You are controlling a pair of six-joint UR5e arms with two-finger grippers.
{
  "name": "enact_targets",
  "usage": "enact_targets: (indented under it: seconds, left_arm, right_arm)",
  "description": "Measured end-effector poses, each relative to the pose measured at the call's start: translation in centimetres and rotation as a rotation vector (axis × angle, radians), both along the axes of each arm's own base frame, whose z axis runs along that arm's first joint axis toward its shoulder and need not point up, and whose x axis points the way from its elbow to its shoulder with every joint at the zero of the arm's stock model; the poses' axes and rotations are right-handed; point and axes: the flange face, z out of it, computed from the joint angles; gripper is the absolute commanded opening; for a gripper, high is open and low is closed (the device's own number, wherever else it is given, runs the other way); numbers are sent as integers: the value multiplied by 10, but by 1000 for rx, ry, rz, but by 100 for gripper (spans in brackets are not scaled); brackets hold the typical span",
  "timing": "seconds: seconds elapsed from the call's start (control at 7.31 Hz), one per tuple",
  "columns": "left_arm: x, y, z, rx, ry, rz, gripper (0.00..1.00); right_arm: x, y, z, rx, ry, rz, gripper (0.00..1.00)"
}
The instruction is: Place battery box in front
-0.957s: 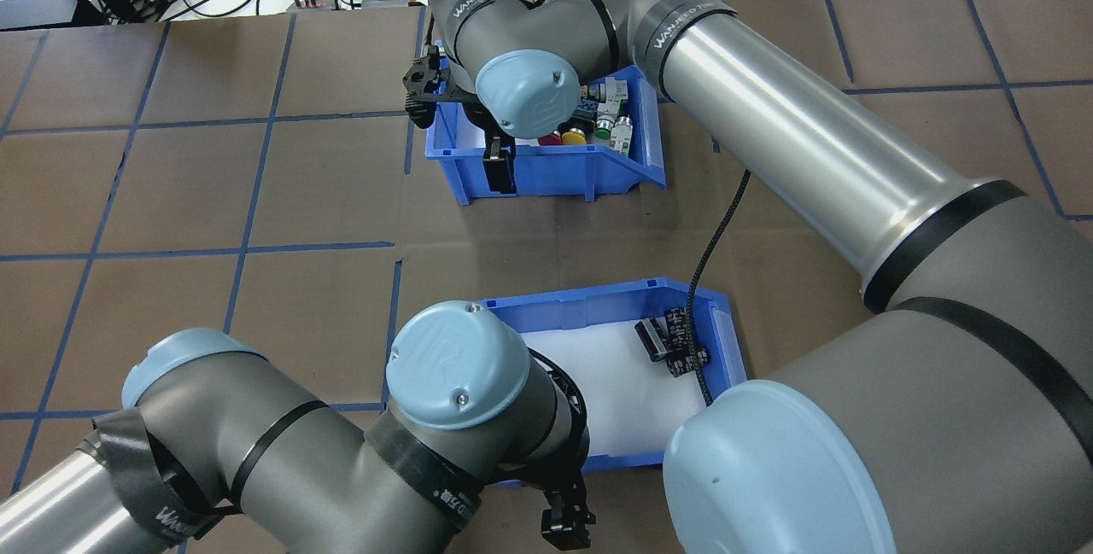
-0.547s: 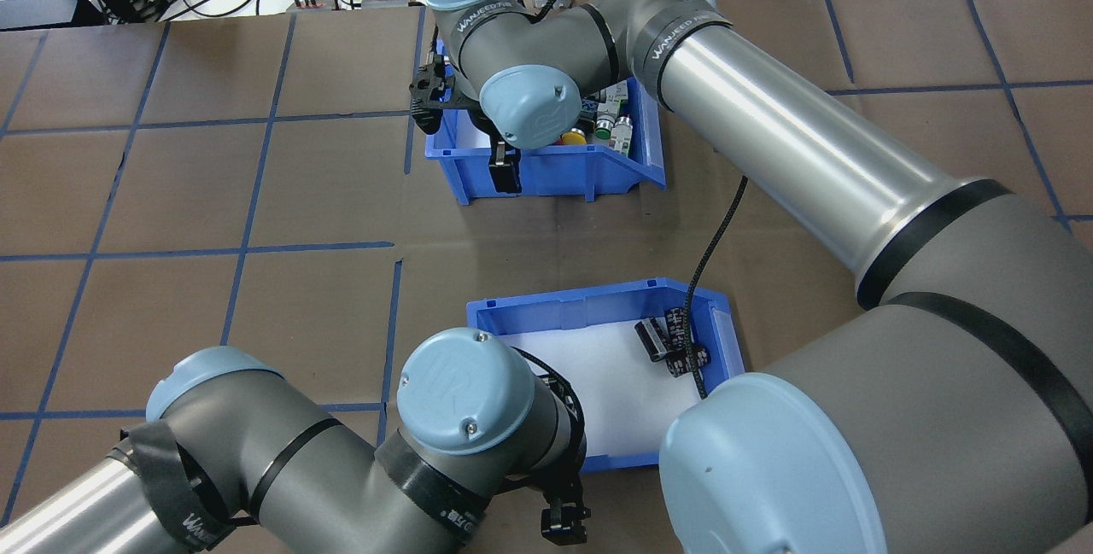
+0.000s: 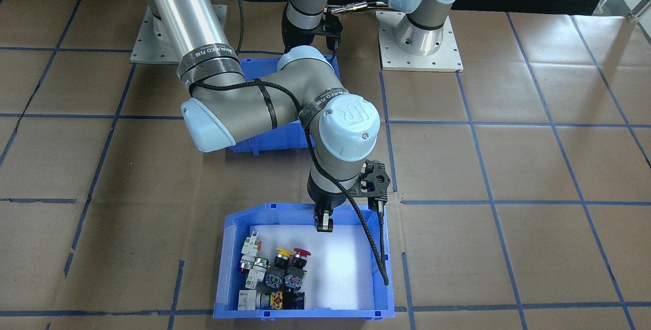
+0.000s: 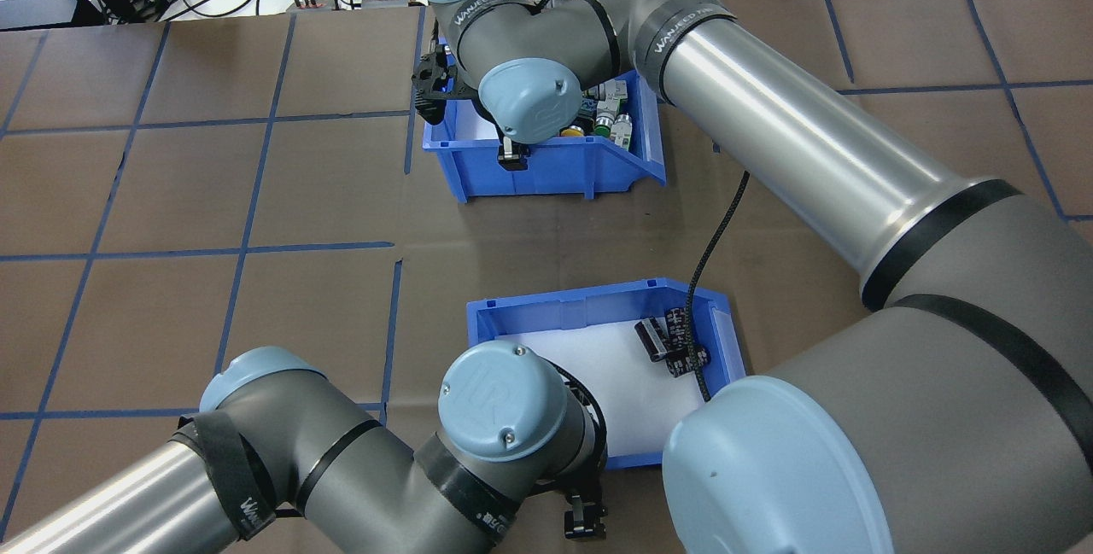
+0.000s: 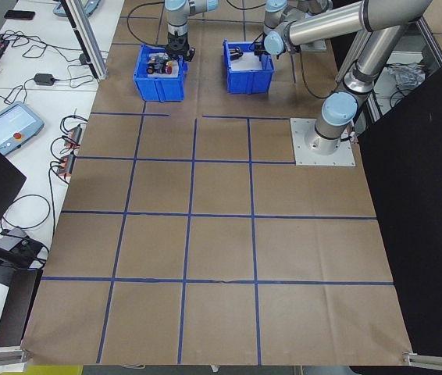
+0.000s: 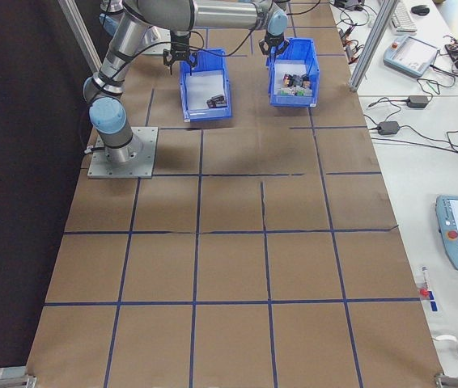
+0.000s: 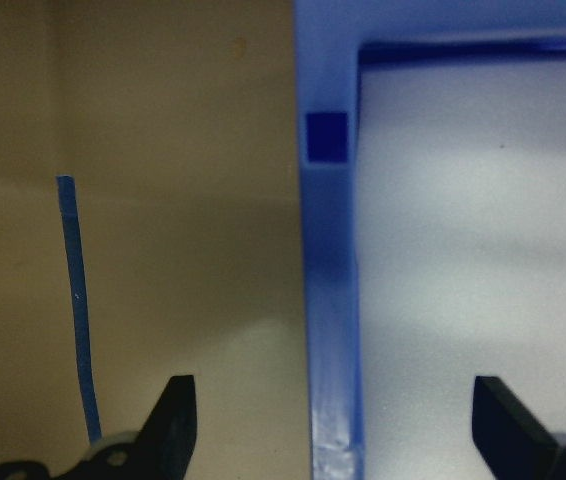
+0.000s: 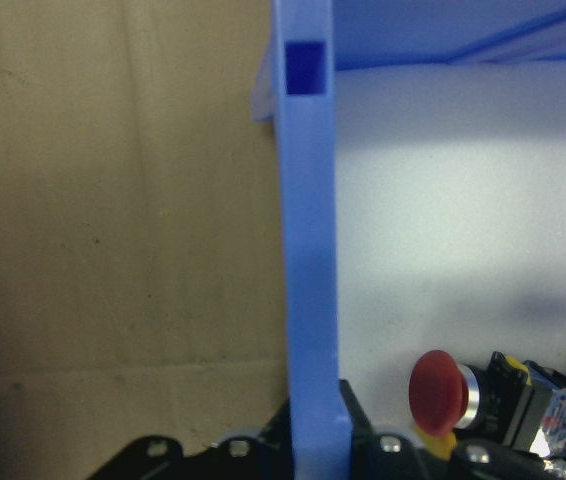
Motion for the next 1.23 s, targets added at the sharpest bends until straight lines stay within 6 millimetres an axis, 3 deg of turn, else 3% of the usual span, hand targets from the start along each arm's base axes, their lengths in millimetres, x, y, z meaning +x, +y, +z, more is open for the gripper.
enact_targets:
  seconds: [0.27,0.55,0.96,1.23]
  left_arm:
    - [-2,-2,-1,-15,2,-3,29]
    - [-5,-7,-6,-40,16,-6,3]
    - [-12,-17,-12,-97,48,-15,0]
    - [-8,-24,4,-171,50,-69,0]
  right_arm:
    - [-11,-7,23,-32,-12,-4,3]
    - [-43,-17,55,-68,-13,-2,3]
    - [-124,-33,107,-82,-3,-15,3]
    - [-189,-42,136,-71,11,-3,3]
